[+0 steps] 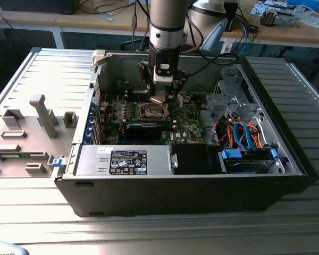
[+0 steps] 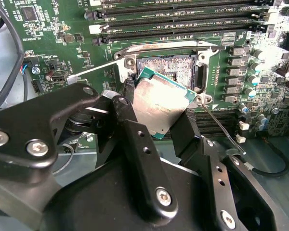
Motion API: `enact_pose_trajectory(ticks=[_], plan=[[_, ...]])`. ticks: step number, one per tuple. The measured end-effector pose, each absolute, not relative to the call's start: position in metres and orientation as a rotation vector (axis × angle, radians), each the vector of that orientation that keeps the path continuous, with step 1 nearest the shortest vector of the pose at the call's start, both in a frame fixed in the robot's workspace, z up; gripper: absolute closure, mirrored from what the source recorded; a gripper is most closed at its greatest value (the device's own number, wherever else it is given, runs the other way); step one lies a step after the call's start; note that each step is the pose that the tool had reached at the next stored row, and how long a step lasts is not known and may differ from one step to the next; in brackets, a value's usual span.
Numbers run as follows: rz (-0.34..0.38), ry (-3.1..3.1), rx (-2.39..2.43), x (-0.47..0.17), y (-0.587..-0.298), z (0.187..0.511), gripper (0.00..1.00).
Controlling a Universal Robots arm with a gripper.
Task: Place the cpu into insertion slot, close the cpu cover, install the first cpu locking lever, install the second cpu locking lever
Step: 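Place the cpu into insertion slot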
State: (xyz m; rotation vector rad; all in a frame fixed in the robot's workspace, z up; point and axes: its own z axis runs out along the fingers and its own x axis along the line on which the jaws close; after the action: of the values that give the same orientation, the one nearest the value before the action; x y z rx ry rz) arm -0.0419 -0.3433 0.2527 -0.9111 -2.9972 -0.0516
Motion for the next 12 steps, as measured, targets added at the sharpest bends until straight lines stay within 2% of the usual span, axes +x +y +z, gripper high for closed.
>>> enact_pose_trajectory(ticks=[12], plan=[[-0.052, -2.988, -0.94, -0.0419, -0.3433, 0.2485, 0.46]])
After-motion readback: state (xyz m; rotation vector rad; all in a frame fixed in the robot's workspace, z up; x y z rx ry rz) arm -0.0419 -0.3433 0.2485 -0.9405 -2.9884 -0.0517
